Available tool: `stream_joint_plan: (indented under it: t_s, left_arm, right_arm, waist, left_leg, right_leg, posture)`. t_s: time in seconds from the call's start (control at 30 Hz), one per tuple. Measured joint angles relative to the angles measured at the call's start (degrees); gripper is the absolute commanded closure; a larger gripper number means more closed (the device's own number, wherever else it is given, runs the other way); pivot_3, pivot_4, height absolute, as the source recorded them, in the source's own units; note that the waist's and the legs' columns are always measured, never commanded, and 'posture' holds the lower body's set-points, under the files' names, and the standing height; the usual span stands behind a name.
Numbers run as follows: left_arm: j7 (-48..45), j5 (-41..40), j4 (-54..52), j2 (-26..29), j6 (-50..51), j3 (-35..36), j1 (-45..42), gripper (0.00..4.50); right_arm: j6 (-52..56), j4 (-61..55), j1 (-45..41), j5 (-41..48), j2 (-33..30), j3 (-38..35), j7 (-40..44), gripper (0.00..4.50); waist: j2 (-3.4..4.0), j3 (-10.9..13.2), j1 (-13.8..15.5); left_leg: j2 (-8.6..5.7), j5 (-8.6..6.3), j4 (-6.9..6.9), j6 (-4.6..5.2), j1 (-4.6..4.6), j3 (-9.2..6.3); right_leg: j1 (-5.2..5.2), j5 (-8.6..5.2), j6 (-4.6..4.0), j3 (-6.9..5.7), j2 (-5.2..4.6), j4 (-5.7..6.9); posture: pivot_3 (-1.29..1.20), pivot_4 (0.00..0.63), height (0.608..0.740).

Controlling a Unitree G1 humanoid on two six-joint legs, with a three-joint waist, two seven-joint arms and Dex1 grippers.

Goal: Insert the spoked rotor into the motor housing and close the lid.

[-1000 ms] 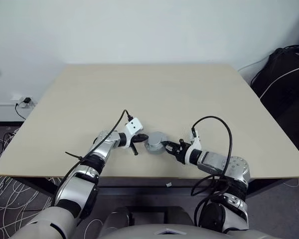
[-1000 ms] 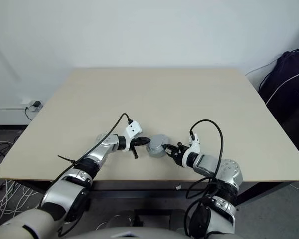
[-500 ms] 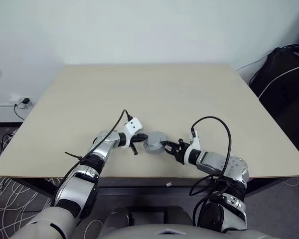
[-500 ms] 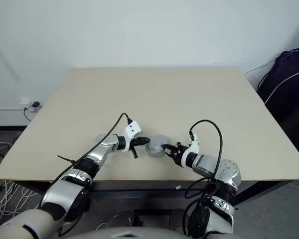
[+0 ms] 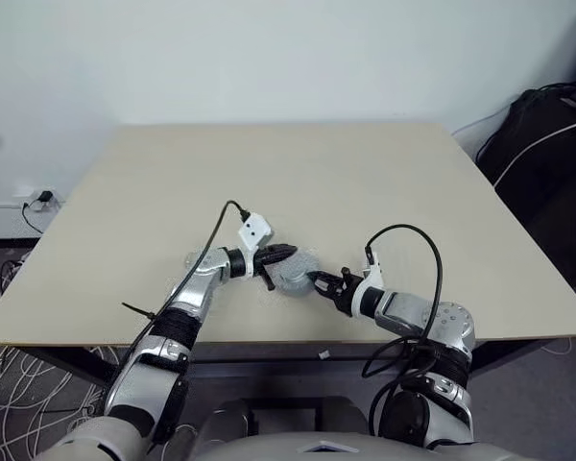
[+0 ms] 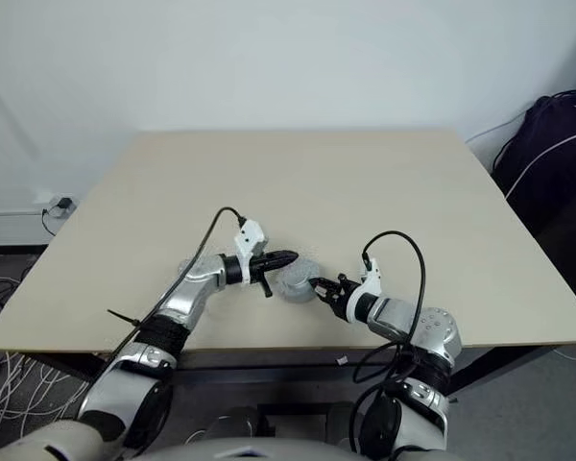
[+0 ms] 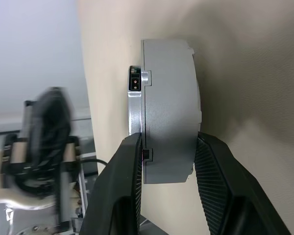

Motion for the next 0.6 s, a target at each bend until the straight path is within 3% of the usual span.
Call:
stream_joint_plan:
  t_s: [0.33, 0.6]
  left_arm:
    - [10.4, -17.7, -21.7, -1.0, 22.0, 13.0, 17.2, 4.5]
    - [19.8, -32.1, -25.0, -4.9, 35.5, 23.0, 24.6, 4.5]
  right_arm:
    - [-0.1, -0.5, -0.3, 1.8, -0.1, -0.1, 0.1, 3.27]
    - [-0.2, -0.7, -3.7, 5.0, 0.2, 0.0, 0.1, 3.27]
  waist:
    - [0.07, 0.0, -0.6]
    - [0.12, 0.1, -0.4]
  left_leg:
    - [0.02, -0.01, 0.0, -0.01, 0.01, -0.01]
    - [0.02, -0.02, 0.05, -0.03, 0.01, -0.04]
  right_leg:
    - [-0.01, -0.02, -0.05, 0.03, 0.0, 0.0]
    - [-0.08, -0.04, -0.07, -0.07, -0.01, -0.06]
  posture:
    - [0.0, 0.0, 0.74]
    - [0.0, 0.0, 0.74]
